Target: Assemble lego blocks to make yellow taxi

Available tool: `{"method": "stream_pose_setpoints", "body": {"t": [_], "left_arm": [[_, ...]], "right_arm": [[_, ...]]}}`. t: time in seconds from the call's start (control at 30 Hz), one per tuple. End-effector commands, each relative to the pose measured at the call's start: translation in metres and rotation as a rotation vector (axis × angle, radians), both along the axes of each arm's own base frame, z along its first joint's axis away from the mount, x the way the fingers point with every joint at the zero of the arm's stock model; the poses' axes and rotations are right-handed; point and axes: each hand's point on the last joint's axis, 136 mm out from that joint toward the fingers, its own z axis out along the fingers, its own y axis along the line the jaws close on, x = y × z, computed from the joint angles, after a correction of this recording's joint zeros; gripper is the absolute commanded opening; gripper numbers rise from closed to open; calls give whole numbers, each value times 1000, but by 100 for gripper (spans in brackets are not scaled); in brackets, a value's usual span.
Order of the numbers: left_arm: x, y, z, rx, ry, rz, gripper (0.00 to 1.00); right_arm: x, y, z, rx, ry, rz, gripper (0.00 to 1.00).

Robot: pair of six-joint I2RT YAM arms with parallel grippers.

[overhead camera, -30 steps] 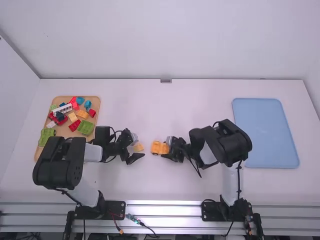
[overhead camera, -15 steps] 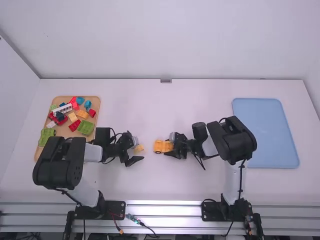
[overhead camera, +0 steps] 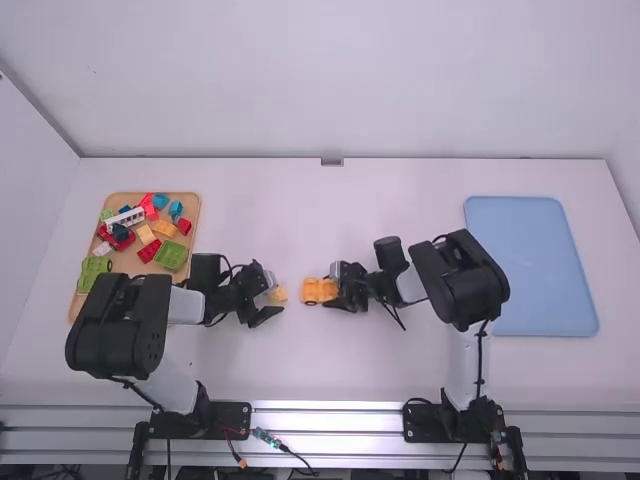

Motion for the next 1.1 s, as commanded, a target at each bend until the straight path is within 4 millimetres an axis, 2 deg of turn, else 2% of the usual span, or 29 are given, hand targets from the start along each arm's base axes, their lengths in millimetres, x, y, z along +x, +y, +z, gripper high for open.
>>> {"method": "stream_pose_setpoints", "body": {"t": [0.0,0.1,0.3,0.53,0.8,1.07], "left_arm": [[3,-2,3,-10,-6,-9,83],[4,-2,3,-10,-11,-8,78],[3,-10,8,-32,-30,-43,77],[8,-20,0,55,-16,-33,69],[8,-9,-6,79,2,12,63],[5,-7,-8,77,21,17,57]], "right_arm": [[-6,-7,-12,-35,5,-18,36],[-5,-10,-11,-25,1,-40,36],[-7,-10,-11,-21,-3,-40,36],[-4,-13,-12,-24,4,-47,35],[-3,-12,-12,-27,11,-48,35],[-3,-11,-12,-27,12,-45,36]]}}
